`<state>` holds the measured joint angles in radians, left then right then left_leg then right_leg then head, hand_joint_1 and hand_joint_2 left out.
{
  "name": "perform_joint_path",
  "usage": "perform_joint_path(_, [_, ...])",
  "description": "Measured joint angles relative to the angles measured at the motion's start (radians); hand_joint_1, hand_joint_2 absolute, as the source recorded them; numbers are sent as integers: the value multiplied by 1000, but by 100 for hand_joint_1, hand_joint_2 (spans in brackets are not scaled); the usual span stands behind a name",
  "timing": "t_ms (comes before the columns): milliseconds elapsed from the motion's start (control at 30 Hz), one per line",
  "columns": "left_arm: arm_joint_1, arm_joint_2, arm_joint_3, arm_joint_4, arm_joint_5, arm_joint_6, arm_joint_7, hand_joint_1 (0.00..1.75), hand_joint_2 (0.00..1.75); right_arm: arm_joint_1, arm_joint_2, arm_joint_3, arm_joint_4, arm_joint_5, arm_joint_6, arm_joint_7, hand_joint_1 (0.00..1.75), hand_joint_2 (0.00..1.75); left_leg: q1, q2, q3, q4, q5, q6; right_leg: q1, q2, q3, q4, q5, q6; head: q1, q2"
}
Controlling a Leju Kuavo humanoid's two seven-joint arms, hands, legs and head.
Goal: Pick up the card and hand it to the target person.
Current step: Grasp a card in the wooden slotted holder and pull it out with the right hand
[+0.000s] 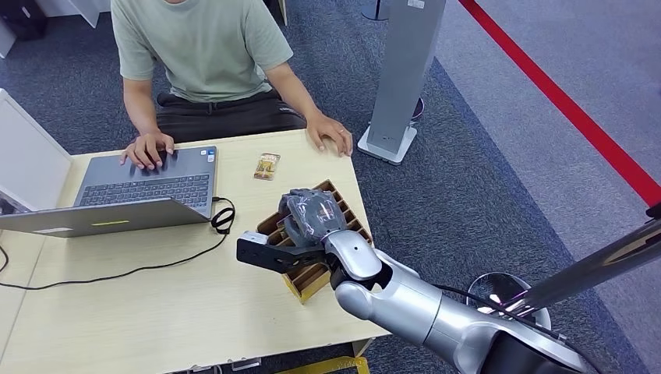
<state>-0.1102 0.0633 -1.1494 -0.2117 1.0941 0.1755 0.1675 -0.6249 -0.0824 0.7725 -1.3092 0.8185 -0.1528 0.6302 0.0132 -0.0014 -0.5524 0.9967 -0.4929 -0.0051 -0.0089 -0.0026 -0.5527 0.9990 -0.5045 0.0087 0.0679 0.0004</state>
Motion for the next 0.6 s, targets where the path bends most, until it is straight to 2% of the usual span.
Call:
perform_joint_path(133, [0,0,0,0,0,0,2,0,175,0,0,0,4,-1,0,0,126,175,0,0,0,0,0,0,0,0,0,0,0,0,0,0])
perform_joint_path(300, [0,0,0,0,0,0,3,0,175,1,0,0,8,-1,1,0,81,175,0,0,0,0,0,0,0,0,0,0,0,0,0,0])
perform_joint_path(367, [0,0,0,0,0,-1,3,0,175,2,0,0,11,-1,2,0,70,175,0,0,0,0,0,0,0,0,0,0,0,0,0,0])
perform_joint_path(500, [0,0,0,0,0,-2,3,0,175,4,0,0,16,-1,3,2,63,175,0,0,0,0,0,0,0,0,0,0,0,0,0,0])
perform_joint_path(600, [0,0,0,0,0,-4,3,0,175,5,0,0,20,-1,3,3,65,175,0,0,0,0,0,0,0,0,0,0,0,0,0,0])
